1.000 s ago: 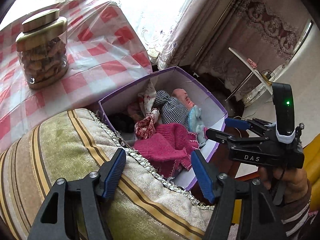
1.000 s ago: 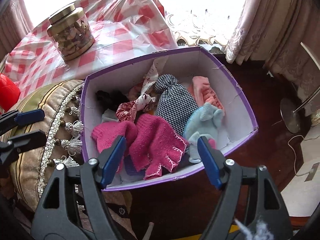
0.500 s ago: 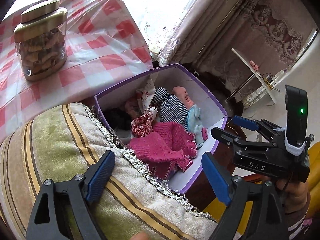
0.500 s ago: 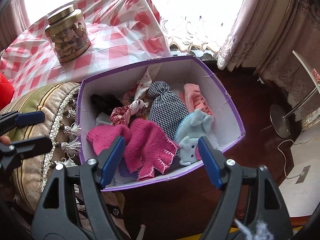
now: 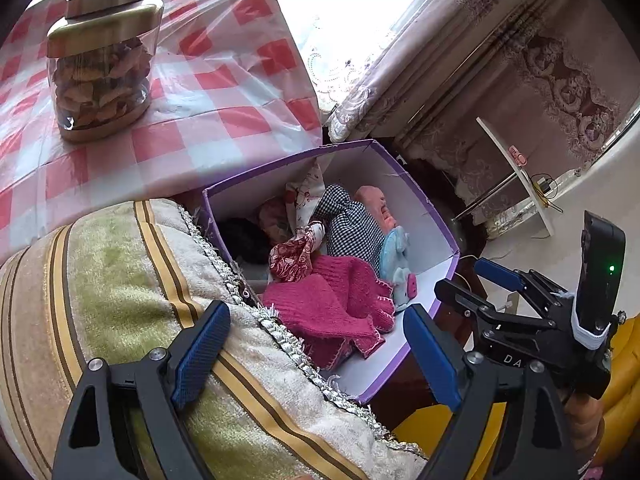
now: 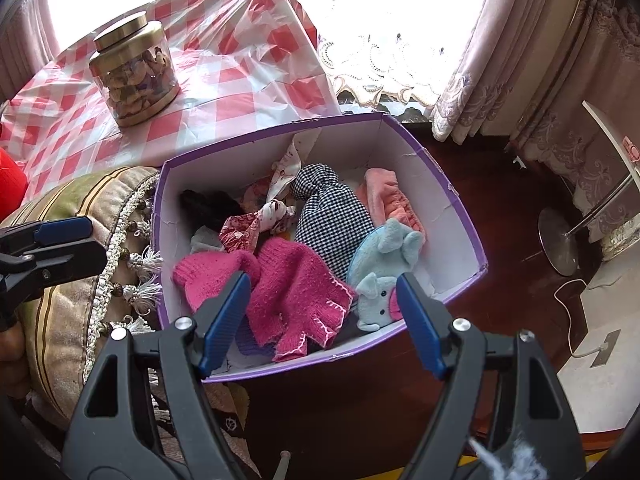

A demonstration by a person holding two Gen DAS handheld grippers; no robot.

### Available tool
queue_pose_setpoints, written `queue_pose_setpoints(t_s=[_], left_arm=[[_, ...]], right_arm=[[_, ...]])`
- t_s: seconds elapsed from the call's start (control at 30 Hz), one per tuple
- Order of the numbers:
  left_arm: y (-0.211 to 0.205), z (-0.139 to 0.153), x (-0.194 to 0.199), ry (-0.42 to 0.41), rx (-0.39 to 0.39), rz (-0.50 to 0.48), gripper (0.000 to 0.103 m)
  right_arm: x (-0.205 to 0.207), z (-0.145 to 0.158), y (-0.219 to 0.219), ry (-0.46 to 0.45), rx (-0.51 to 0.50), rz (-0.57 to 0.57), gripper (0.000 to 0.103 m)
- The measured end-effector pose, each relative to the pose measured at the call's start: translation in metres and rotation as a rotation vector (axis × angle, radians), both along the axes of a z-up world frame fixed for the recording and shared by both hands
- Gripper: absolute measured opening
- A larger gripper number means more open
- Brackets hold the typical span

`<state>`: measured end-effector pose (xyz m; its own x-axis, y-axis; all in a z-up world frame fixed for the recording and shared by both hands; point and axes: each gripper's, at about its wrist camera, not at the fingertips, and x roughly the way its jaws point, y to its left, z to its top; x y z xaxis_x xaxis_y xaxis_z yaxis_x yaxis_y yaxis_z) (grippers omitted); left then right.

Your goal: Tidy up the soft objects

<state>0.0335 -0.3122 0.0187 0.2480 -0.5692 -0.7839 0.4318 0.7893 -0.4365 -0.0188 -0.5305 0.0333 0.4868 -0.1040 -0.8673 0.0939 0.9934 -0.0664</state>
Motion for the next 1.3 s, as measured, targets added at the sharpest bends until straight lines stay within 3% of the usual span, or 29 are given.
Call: queue_pose_setpoints(t_s=[1.3], left_arm=[[0.0002, -0.0006, 0.0, 0.0, 0.0, 0.001, 0.089]], right_arm=[[0.0, -0.0011, -0.0015, 0.001, 0.008, 0.006, 0.078]])
